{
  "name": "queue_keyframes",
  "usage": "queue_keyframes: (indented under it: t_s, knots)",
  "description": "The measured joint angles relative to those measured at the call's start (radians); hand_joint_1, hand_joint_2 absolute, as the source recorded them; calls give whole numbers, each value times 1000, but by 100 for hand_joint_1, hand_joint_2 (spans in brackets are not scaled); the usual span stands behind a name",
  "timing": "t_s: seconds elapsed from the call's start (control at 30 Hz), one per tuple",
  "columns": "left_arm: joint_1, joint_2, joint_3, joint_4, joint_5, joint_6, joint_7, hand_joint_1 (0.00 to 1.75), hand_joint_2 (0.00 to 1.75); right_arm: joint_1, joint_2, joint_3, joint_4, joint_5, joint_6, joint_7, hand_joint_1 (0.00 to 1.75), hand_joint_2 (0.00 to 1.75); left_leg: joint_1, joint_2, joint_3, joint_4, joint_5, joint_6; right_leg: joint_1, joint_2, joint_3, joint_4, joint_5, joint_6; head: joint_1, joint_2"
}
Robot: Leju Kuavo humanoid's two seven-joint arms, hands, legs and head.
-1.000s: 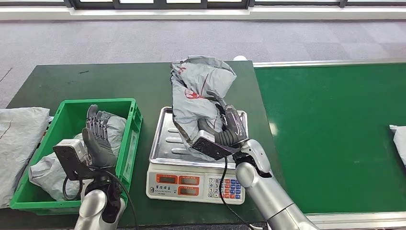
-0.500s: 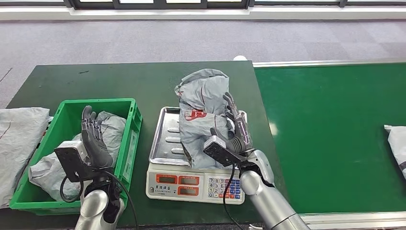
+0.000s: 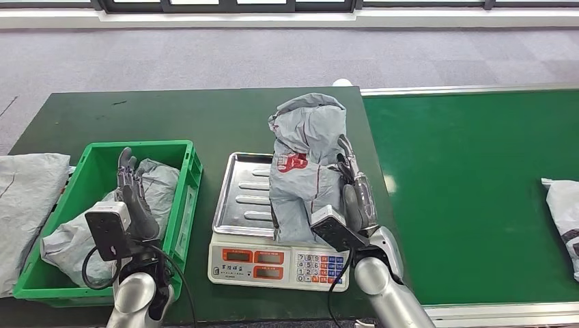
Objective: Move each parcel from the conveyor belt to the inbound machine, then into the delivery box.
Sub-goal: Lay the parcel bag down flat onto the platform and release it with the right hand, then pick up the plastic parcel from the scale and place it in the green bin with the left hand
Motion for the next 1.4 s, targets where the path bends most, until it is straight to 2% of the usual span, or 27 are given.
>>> queue_keyframes:
  t_s: [0.33, 0.5, 0.63, 0.73, 0.9, 1.1, 1.23, 1.4]
  knots:
    - [-1, 3, -42, -17, -83, -37, 21, 0, 0, 84, -13, -23, -185, -50, 56, -35, 0, 0, 0, 1, 0, 0, 0, 0, 0, 0, -2, 0, 0, 0, 0, 0]
    - [-1, 3, -53, -17, -82, -55, 31, 0, 0, 83, -16, -46, -173, -144, 151, -46, 0, 0, 0, 1, 0, 0, 0, 0, 0, 0, -1, 0, 0, 0, 0, 0]
    - [-1, 3, -56, -15, -79, -62, 33, 0, 0, 58, -16, -63, -119, -180, 182, -57, 0, 0, 0, 1, -1, 0, 0, 0, 0, 1, 0, 0, 0, 0, 0, 0]
    - [-1, 3, -62, -13, -75, -70, 32, 0, 0, 15, -12, -66, -45, -178, 196, -58, 0, 0, 0, 1, -1, 0, 0, 0, 0, 1, 0, 0, 1, 0, 0, 0]
    - [-12, -2, -82, 4, -50, -83, 32, 0, 0, -131, 29, -66, 167, -155, 205, -74, 0, 0, 0, 2, -1, 0, 2, -1, 0, 1, -1, 0, 2, 0, 0, 0]
    - [-42, -4, -106, 52, -21, -92, 29, 0, 0, -290, 90, -59, 390, -127, 219, -24, 0, 0, 1, 1, -1, 0, 3, -2, 1, 1, -1, 0, 3, -1, 0, 0]
    - [-76, -8, -122, 83, -13, -97, 28, 0, 0, -350, 120, -52, 464, -110, 201, -21, 0, 0, 1, 1, -2, 0, 3, -2, 1, 1, -2, 0, 3, -1, 0, 0]
    - [-83, -10, -124, 89, -10, -97, 28, 0, 0, -360, 127, -52, 472, -110, 195, -29, 0, 0, 1, 1, -2, 0, 3, -2, 1, 1, -2, 0, 3, -1, 0, 0]
